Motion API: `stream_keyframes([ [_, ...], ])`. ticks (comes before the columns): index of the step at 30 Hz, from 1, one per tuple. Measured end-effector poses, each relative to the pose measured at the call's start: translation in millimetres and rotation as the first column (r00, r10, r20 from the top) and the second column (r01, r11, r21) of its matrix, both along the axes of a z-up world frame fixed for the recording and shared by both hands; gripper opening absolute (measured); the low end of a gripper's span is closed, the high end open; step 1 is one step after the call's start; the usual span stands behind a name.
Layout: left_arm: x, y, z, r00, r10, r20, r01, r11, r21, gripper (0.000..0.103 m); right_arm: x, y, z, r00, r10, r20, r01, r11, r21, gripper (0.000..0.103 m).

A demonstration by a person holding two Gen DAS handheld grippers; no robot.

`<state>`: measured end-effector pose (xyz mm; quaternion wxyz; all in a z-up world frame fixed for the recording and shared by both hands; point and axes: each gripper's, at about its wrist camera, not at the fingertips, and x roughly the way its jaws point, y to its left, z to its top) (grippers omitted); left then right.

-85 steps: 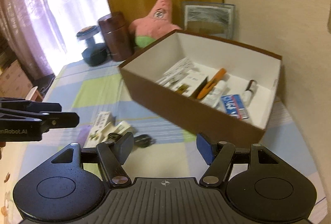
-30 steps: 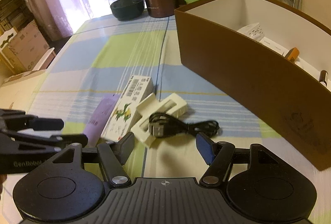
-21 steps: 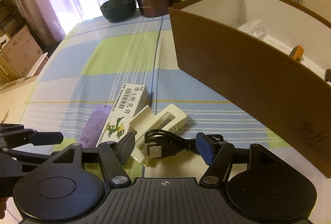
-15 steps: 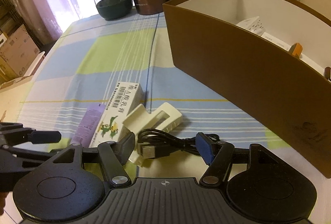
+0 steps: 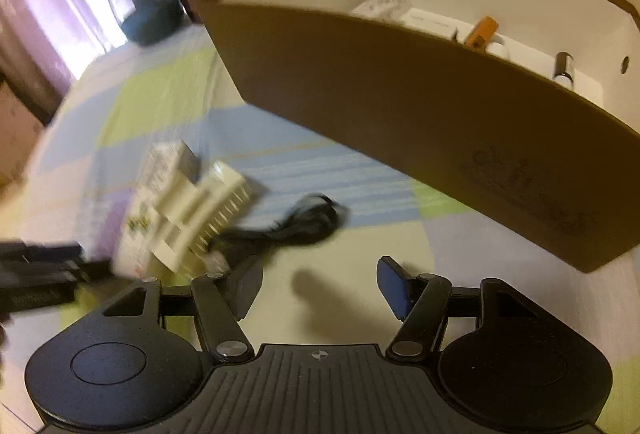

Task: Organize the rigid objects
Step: 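Grasp the black USB cable with the right tool while the left tool grasps the purple tube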

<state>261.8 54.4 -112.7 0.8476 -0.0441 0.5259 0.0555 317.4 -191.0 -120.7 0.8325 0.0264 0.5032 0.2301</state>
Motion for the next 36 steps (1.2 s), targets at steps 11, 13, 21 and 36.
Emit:
stream_keyframes([
  [11, 0.2, 0.6, -1.4, 1.0, 0.015, -0.003, -0.015, 1.0, -0.003, 0.051, 28.1, 26.9, -12.1, 0.978, -0.183, -0.096, 0.188, 0.981, 0.042, 0.038],
  [13, 0.4, 0.3, -2.0, 1.0, 0.015, -0.003, -0.015, 1.0, -0.006, 0.051, 28.5, 30.0, -13.0, 0.987, -0.14, -0.077, 0.144, 0.988, 0.049, 0.035],
  [21, 1.9, 0.0, -2.6, 1.0, -0.01, -0.004, 0.01, 1.0, 0.004, 0.051, 11.1, 50.3, -4.5, 0.972, 0.237, 0.009, -0.236, 0.97, -0.064, 0.023],
  [36, 4.5, -2.2, -10.5, 0.999, -0.031, -0.013, 0.031, 0.998, 0.051, 0.027, -8.8, 55.1, -15.5, 0.938, 0.334, 0.089, -0.317, 0.934, -0.163, 0.015],
])
